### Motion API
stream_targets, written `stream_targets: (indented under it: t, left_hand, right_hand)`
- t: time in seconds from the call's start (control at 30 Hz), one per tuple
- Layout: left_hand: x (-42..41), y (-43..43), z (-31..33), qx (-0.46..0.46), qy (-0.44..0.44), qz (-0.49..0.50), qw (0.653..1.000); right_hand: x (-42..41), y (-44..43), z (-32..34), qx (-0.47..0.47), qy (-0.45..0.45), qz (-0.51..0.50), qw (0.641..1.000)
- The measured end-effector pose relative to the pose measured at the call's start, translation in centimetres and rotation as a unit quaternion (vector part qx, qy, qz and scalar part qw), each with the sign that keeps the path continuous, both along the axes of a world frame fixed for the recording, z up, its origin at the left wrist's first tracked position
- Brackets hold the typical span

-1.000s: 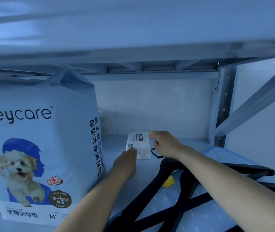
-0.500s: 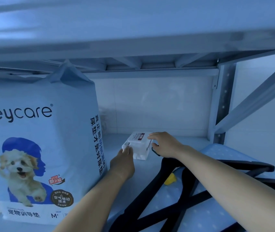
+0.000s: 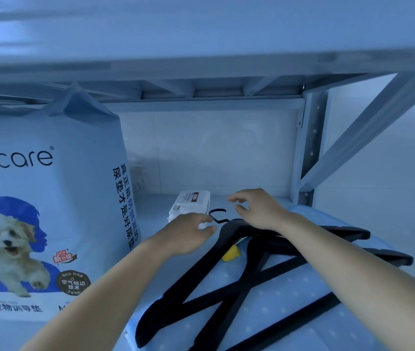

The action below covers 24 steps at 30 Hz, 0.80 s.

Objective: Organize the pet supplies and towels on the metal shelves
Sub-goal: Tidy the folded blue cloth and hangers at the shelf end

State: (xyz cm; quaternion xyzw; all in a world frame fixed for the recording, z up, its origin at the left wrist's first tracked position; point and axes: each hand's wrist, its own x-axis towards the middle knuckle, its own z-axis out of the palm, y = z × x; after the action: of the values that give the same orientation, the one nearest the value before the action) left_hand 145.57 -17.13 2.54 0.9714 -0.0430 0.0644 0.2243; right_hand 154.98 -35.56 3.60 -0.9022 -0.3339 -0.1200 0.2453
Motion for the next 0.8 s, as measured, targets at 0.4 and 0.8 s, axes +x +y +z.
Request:
stream_targets:
  t: [0.4, 0.8]
  left_hand:
    - [-4.8, -1.7, -0.9, -0.031, 0.001, -0.058, 0.998]
    - [-7.9, -2.3, -1.7, -0.111, -0.078, -0.056, 0.989]
  right_hand:
    - [-7.8, -2.4, -0.9, 0.023, -0.044, -0.032, 0.998]
    - [-17.2, -3.3, -1.6, 0.049, -0.023, -0.144, 0.988]
